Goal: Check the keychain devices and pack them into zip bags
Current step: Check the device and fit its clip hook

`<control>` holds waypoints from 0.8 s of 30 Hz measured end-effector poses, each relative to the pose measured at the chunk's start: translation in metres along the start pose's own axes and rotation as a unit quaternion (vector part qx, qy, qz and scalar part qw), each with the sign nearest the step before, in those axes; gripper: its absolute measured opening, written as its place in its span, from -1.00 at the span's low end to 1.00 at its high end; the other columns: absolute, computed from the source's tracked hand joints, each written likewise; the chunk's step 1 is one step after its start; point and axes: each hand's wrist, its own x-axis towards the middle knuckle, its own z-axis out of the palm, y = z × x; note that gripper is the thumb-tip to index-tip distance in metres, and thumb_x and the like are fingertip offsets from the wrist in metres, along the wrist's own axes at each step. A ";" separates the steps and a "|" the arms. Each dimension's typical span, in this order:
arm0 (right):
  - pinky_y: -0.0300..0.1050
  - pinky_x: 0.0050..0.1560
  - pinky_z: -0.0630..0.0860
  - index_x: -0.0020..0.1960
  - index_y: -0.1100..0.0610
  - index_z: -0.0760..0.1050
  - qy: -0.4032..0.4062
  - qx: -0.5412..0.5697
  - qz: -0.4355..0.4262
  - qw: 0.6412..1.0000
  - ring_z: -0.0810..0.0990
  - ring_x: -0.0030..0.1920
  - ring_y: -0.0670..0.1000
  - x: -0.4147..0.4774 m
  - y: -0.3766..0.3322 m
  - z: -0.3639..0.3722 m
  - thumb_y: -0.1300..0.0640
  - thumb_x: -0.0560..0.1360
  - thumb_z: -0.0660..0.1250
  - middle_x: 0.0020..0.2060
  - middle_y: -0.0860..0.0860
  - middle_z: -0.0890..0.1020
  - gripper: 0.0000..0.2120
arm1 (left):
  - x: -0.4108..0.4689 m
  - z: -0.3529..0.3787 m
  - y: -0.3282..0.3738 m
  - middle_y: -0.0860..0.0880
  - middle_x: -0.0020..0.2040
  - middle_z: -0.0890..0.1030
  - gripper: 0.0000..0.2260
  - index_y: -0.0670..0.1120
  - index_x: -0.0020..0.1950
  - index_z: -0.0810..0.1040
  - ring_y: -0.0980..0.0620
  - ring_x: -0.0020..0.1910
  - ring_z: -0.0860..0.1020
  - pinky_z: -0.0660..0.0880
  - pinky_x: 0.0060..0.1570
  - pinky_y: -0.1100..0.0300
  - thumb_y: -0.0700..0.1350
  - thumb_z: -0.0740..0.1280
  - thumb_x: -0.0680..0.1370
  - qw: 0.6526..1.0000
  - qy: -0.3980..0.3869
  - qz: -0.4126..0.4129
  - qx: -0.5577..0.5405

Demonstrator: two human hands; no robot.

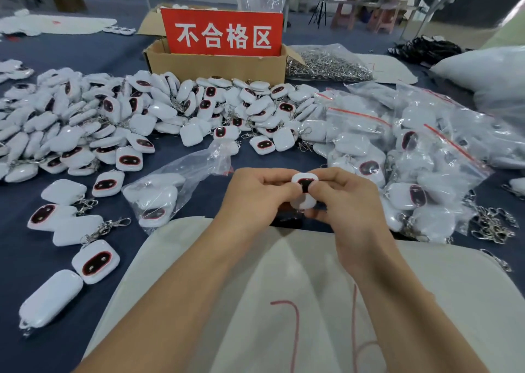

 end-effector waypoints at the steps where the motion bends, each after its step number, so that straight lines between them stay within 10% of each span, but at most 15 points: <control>1: -0.19 -0.27 0.59 -0.09 0.11 0.70 0.009 -0.012 -0.004 1.000 0.71 -0.28 0.02 0.000 0.001 0.000 0.36 0.53 0.35 -0.22 0.09 0.76 -0.79 | -0.001 0.000 0.000 -0.10 -0.11 0.76 -0.74 0.08 -0.04 0.79 -0.10 -0.04 0.74 0.65 0.17 -0.05 -0.27 0.43 0.46 1.000 -0.003 0.000 0.003; 15: -0.14 -0.26 0.57 -0.04 0.18 0.63 -0.050 -0.006 -0.011 0.999 0.65 -0.31 -0.01 -0.005 -0.001 0.001 0.43 0.47 0.34 -0.23 0.10 0.74 -0.79 | 0.000 0.002 0.000 0.04 -0.20 0.76 -0.78 0.10 -0.09 0.78 0.09 -0.17 0.72 0.60 -0.08 0.27 -0.23 0.45 0.50 0.997 0.058 -0.020 0.036; 20: -0.31 -0.40 0.47 -0.05 0.17 0.60 -0.043 -0.006 -0.042 0.998 0.52 -0.44 -0.09 -0.004 0.000 -0.001 0.50 0.37 0.42 -0.32 0.03 0.71 -0.71 | 0.002 0.006 0.000 -0.13 -0.12 0.76 -0.85 -0.03 0.00 0.78 -0.22 -0.02 0.73 0.64 0.16 -0.14 -0.25 0.47 0.53 0.999 0.030 -0.005 -0.011; 24: -0.30 -0.38 0.47 -0.09 0.13 0.57 -0.007 -0.030 -0.071 0.997 0.55 -0.42 -0.13 -0.001 0.005 0.002 0.53 0.39 0.33 -0.33 0.01 0.69 -0.68 | 0.001 0.009 -0.003 0.00 -0.12 0.77 -0.79 0.05 0.04 0.77 -0.06 -0.02 0.74 0.63 0.18 -0.08 -0.23 0.46 0.53 0.998 0.034 0.029 0.049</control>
